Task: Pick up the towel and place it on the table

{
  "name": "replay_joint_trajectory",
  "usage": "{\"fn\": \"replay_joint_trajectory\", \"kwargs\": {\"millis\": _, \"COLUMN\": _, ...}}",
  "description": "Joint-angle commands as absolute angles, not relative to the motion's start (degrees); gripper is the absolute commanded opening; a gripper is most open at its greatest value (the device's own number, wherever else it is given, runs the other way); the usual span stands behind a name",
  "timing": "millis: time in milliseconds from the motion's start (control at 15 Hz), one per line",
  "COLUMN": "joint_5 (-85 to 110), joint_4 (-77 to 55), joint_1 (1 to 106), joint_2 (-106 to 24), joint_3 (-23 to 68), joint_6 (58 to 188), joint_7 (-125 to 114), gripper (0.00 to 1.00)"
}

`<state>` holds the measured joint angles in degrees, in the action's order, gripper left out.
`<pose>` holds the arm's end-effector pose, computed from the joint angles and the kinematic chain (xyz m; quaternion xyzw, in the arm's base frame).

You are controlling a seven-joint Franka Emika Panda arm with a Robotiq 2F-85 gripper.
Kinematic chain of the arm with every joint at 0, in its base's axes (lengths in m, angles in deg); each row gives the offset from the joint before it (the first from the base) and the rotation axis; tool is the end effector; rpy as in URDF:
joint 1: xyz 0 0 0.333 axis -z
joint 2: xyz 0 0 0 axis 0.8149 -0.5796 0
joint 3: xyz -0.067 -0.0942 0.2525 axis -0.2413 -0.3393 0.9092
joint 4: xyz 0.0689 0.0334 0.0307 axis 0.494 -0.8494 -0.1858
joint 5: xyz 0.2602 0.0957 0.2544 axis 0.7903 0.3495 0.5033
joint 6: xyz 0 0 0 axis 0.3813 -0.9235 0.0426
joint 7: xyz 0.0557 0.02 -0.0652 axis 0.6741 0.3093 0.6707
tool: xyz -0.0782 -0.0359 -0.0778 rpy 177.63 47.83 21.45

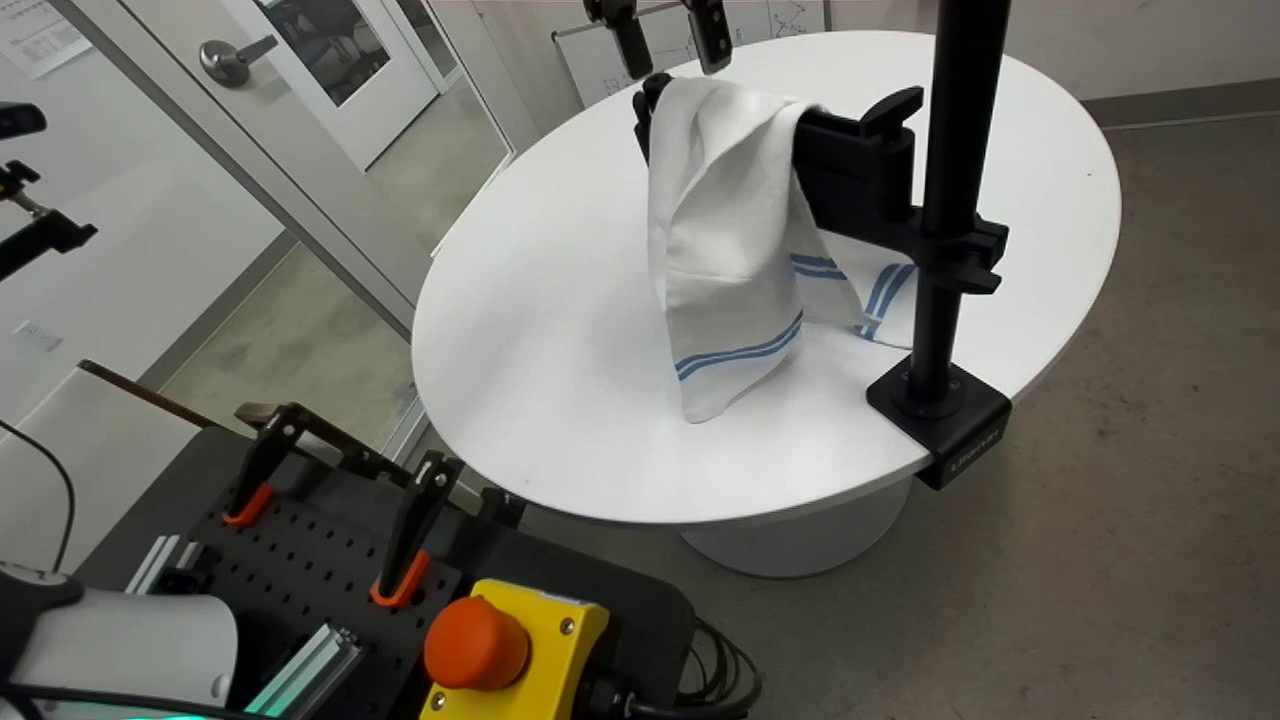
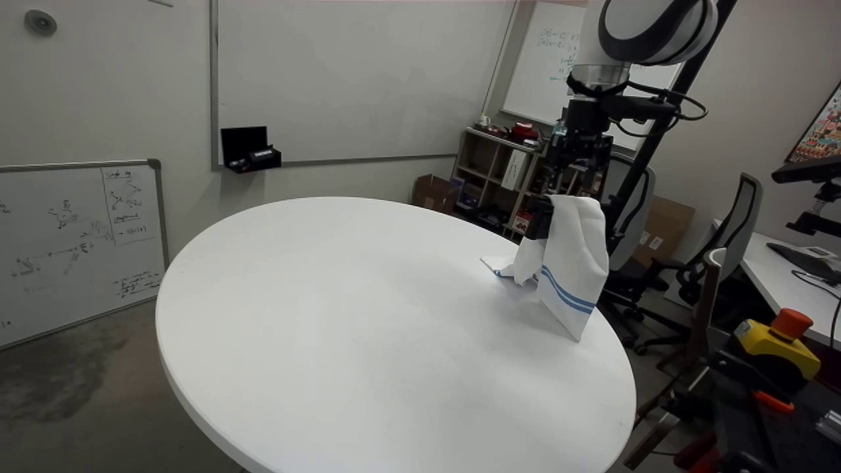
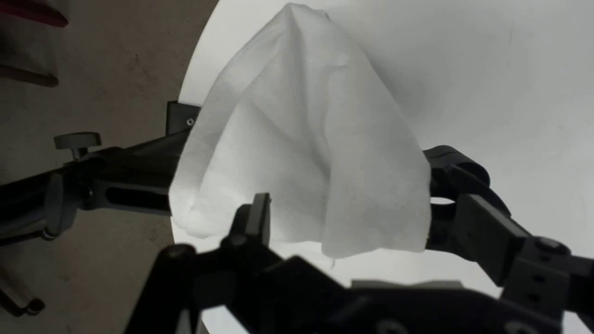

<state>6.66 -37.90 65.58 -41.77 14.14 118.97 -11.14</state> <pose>0.5032 -0.2228 0.2444 0.9676 -0.2328 -0.0567 0.0799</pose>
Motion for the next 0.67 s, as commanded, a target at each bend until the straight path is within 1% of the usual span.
{"fn": "replay_joint_trajectory", "kwargs": {"millis": 0, "joint_5": 5.3, "joint_4": -38.6, "joint_1": 65.3, "joint_2": -42.5, "joint_3": 13.0, "joint_6": 120.8, "joint_7": -11.7, "gripper": 1.00}}
{"fn": "replay_joint_trajectory", "kwargs": {"millis": 467, "joint_5": 5.7, "joint_4": -38.5, "joint_1": 65.4, "joint_2": -43.7, "joint_3": 12.2, "joint_6": 121.2, "joint_7": -11.9, "gripper": 1.00}}
{"fn": "replay_joint_trajectory", "kwargs": {"millis": 600, "joint_5": 5.7, "joint_4": -38.4, "joint_1": 65.4, "joint_2": -43.8, "joint_3": 12.1, "joint_6": 121.1, "joint_7": -12.1, "gripper": 0.96}}
